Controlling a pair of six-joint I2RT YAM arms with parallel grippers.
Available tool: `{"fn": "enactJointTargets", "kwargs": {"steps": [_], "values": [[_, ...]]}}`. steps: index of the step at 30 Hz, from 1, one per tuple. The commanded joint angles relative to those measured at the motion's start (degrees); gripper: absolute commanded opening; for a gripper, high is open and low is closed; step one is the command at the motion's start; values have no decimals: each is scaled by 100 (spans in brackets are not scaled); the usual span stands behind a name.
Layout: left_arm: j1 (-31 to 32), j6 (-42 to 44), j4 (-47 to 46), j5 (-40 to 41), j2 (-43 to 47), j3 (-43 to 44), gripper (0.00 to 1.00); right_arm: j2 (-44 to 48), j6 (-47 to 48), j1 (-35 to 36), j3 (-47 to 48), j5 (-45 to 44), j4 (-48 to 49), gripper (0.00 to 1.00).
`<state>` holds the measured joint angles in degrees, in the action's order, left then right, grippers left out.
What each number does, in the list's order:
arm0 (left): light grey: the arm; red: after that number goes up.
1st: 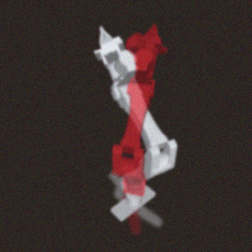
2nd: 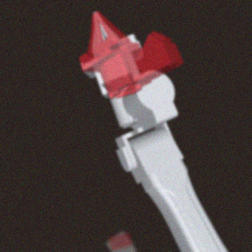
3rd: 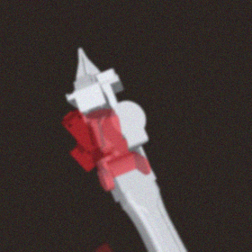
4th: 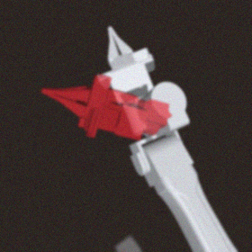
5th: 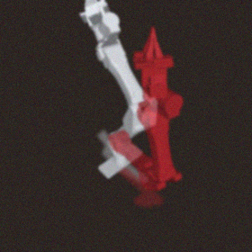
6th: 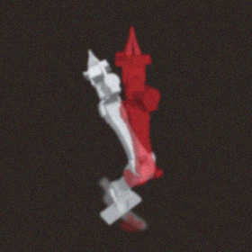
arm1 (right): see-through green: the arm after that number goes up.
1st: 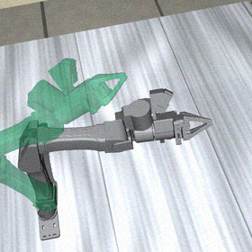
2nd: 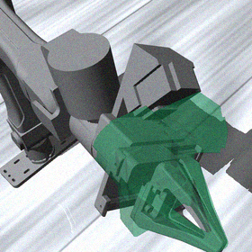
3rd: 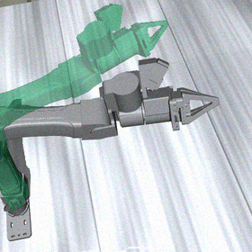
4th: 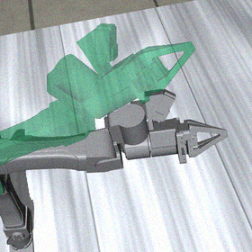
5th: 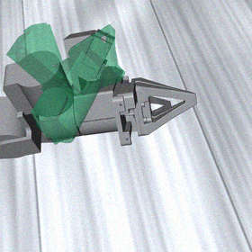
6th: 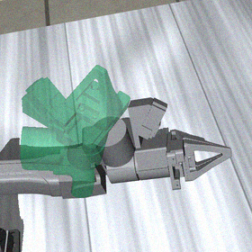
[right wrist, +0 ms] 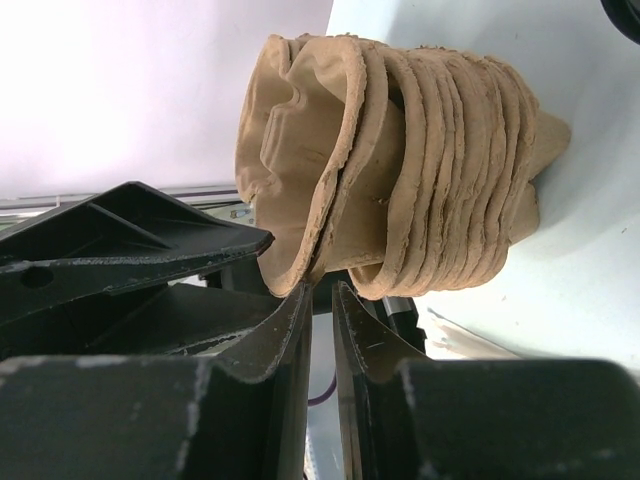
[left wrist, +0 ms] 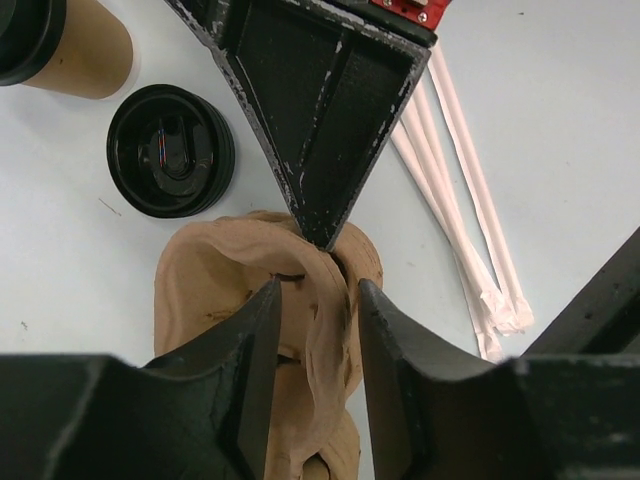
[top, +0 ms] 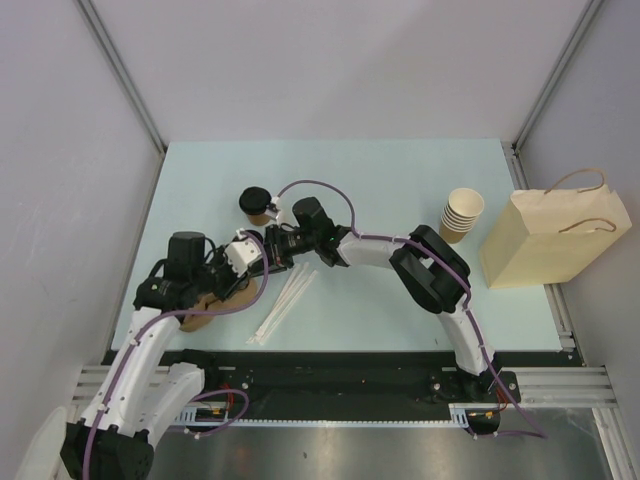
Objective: Pack the takeout coffee
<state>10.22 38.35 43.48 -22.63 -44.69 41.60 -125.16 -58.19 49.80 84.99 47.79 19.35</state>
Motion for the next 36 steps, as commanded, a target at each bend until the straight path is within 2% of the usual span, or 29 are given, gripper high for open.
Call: {"fn": "enactJointTargets", "kwargs": {"steps": [1, 5, 6, 9, 18, 20, 21, 24, 26, 31, 34, 36], "values": [[33, -205, -261, -92, -58, 32, 37, 36, 115, 39, 237, -42, 42, 18], [33, -231, -288, -92, -23, 111, 19, 36, 150, 47, 237, -42, 7, 18], [33, -231, -253, -101, 4, 128, 11, 36, 133, 47, 237, -42, 16, 18], [33, -214, -165, -110, 30, 208, 0, 18, 124, 47, 237, -42, 24, 18], [33, -196, -103, -101, 171, 208, 0, 36, 150, 65, 237, -51, 25, 19], [33, -170, -25, -92, 101, 216, 12, 36, 142, 56, 237, -51, 25, 19], [33, -161, 2, -83, 83, 216, 25, 27, 142, 65, 237, -51, 25, 19], [42, -161, -15, -66, 39, 173, 38, 18, 115, 65, 246, -42, 51, 19], [33, -187, -59, -66, 21, 146, 41, 27, 115, 56, 246, -42, 60, 19], [42, -249, -191, -31, -110, 102, 40, 18, 115, 74, 255, -42, 51, 19], [33, -275, -218, -31, -181, 111, 32, 10, 107, 74, 246, -50, 51, 19], [33, -284, -226, -13, -163, 102, 24, 9, 115, 82, 246, -42, 60, 19]]}}
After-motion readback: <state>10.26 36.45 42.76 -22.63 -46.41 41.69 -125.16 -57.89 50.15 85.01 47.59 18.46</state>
